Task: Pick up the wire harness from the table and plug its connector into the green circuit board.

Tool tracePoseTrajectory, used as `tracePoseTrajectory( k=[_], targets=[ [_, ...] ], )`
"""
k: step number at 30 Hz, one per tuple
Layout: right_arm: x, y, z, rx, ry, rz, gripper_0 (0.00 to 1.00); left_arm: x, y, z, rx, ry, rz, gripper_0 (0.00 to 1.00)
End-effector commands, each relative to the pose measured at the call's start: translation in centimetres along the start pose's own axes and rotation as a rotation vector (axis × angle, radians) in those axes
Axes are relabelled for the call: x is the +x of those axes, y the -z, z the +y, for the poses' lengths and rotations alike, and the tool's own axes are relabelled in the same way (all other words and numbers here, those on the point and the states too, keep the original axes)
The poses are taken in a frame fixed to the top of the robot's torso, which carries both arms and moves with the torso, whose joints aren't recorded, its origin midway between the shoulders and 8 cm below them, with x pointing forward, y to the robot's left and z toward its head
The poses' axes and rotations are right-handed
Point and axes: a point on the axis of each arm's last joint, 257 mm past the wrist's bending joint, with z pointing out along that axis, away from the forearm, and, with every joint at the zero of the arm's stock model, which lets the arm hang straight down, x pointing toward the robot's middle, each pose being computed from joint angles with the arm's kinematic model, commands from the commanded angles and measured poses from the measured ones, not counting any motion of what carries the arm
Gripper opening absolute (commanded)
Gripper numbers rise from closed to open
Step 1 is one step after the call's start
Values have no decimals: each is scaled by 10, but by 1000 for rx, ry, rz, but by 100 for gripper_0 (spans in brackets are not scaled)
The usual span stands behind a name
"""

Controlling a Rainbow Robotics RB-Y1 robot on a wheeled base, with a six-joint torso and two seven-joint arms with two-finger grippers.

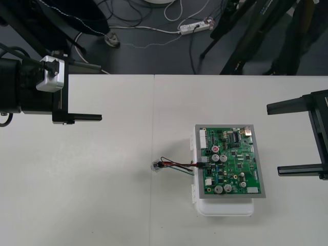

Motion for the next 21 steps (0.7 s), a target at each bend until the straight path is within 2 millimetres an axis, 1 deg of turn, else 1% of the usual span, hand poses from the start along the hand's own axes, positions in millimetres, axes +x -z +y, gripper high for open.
tracePoseTrajectory(
  k=[1, 21],
  targets=[
    [-2, 2, -3, 25, -13, -4, 100, -24, 4, 25, -66, -104, -26, 96],
    [-2, 2, -3, 25, -13, -4, 100, -24, 4, 25, -66, -104, -26, 97]
  ],
)
